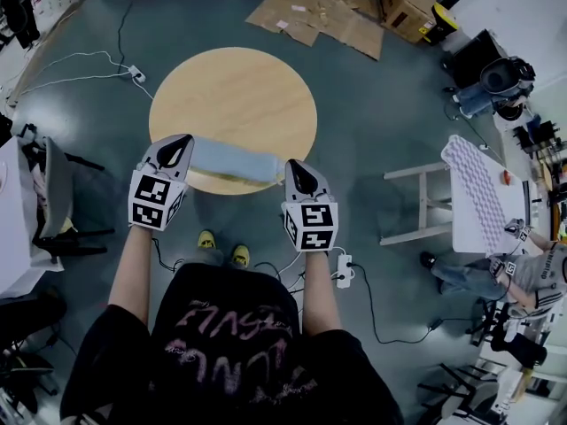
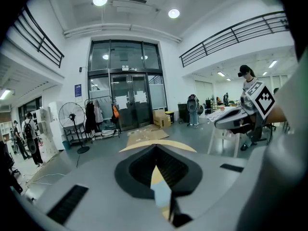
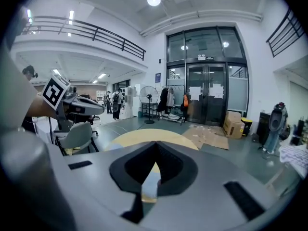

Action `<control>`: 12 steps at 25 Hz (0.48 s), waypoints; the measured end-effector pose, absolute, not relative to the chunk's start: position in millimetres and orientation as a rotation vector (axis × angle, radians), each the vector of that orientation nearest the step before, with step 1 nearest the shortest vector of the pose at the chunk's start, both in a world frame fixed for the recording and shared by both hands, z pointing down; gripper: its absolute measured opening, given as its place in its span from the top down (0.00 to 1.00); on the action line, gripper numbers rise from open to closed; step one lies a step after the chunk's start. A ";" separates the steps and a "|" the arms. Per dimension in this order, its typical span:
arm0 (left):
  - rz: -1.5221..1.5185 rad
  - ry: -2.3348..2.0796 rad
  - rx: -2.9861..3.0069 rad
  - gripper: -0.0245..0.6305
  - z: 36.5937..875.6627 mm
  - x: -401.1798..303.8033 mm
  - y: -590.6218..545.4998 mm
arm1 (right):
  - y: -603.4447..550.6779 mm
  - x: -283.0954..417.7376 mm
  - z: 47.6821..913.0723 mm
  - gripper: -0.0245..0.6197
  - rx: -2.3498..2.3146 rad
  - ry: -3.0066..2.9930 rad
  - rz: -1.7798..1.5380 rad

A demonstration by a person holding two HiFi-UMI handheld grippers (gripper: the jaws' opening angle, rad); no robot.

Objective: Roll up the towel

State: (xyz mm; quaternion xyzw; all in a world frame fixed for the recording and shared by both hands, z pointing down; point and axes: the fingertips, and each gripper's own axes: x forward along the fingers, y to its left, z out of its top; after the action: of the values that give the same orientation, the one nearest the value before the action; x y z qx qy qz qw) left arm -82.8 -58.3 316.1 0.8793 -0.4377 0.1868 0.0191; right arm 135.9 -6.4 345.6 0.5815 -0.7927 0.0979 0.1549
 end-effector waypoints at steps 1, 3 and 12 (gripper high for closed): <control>0.568 -1.365 2.731 0.95 313.0 -83.1 -57.1 | -5.4 138.0 343.0 0.95 1.676 -2.272 0.277; 0.547 -1.379 2.733 0.95 306.5 -84.3 -54.9 | -3.5 141.3 337.6 0.95 1.694 -2.277 0.269; 0.489 -1.437 2.801 0.95 270.5 -80.6 -52.9 | 2.1 160.9 300.6 0.95 1.813 -2.335 0.206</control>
State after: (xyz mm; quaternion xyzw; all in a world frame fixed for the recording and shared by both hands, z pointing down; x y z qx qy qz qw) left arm -80.6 -52.9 270.5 0.8790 -0.4510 0.1534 -0.0221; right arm 160.9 2.1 300.6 0.6093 -0.7848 0.0692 0.0892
